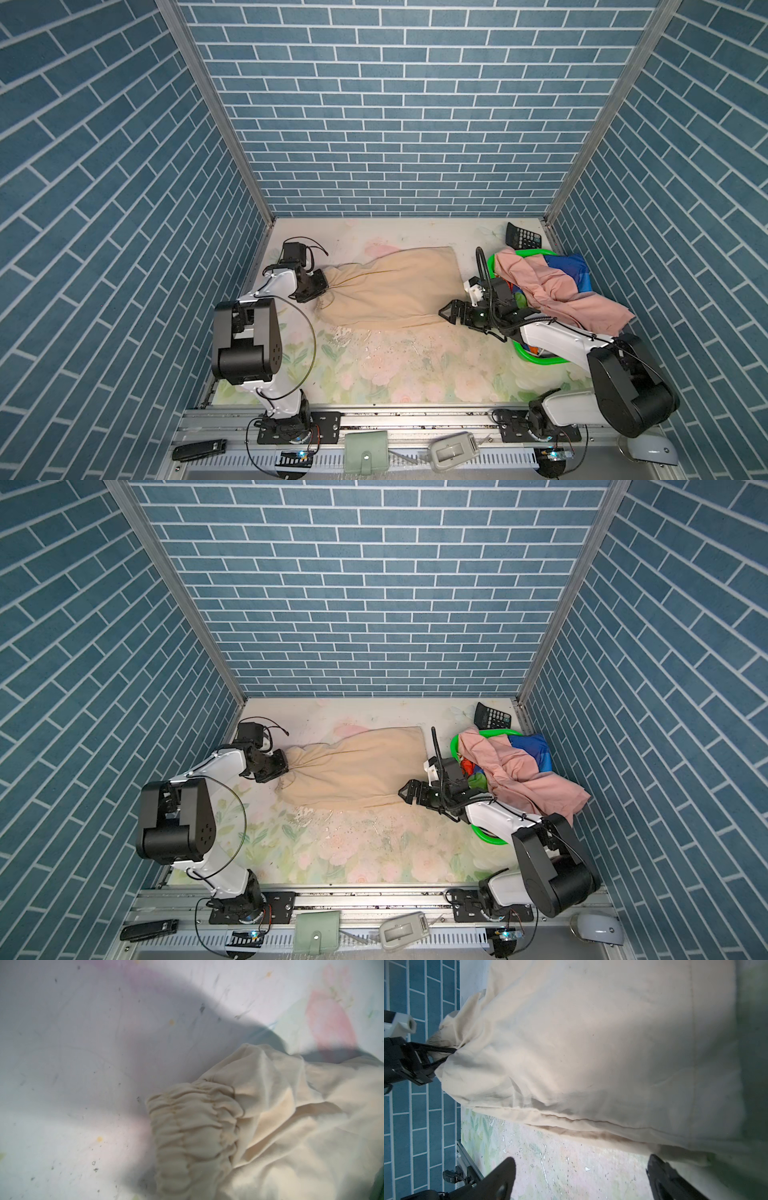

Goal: Fold and stack the shorts

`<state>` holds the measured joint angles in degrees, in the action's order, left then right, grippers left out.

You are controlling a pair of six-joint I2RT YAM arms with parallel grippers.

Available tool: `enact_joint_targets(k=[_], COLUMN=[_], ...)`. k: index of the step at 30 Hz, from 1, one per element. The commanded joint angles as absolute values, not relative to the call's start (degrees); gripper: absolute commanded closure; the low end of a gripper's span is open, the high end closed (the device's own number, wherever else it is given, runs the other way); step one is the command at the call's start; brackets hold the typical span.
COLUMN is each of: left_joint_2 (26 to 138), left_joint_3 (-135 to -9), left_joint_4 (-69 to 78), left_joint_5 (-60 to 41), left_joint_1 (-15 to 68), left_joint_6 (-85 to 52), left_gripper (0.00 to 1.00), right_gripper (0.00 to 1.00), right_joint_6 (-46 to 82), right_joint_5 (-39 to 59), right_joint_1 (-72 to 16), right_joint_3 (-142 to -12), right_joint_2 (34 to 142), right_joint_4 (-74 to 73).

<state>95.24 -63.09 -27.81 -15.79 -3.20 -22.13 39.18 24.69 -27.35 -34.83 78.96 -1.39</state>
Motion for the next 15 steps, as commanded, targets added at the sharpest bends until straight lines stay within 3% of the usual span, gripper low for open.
enact_joint_targets(k=[1, 6, 15], left_joint_2=[92.25, 93.26, 97.15], left_joint_3=[-68.91, -76.81, -82.95], left_joint_4=[-34.26, -40.42, -43.65], left_joint_5=[-13.44, -10.11, -7.92], left_joint_1=[-0.73, 3.23, 6.15], left_joint_6=[-19.67, -17.96, -16.46], left_gripper=[1.0, 1.0, 1.0], right_gripper=[0.01, 0.01, 0.01], right_joint_6=[42.28, 45.96, 51.86], right_joint_5=[26.27, 28.12, 31.76], right_joint_1=[-27.36, -30.42, -38.33], right_joint_3=[-37.46, -42.89, -63.34], right_joint_2=[77.8, 84.19, 109.47], right_joint_4=[-4.45, -13.49, -27.1])
